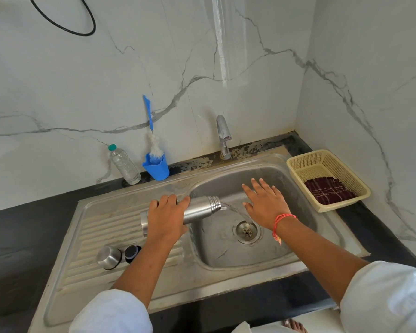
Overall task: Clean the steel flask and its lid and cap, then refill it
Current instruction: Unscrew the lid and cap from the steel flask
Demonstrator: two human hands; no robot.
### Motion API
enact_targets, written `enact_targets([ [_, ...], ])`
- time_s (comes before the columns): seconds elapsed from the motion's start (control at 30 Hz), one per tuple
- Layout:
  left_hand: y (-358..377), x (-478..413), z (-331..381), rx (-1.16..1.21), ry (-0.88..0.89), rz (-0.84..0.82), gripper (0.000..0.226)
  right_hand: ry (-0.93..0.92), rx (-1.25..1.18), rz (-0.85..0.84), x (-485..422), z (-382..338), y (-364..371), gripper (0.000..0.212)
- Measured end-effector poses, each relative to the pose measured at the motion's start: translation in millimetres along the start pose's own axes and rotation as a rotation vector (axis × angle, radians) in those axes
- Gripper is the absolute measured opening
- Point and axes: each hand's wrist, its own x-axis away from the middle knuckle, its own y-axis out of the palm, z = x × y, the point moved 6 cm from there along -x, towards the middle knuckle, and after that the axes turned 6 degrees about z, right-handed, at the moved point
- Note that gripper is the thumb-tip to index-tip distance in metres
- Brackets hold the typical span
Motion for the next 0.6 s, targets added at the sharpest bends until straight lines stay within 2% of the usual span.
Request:
enact_targets([
  [0.6, -22, -1, -3, -0.103, 0.133, 0.055, 0.078, -0.028, 0.013, -0.005, 1, -16, 2, 0.063],
])
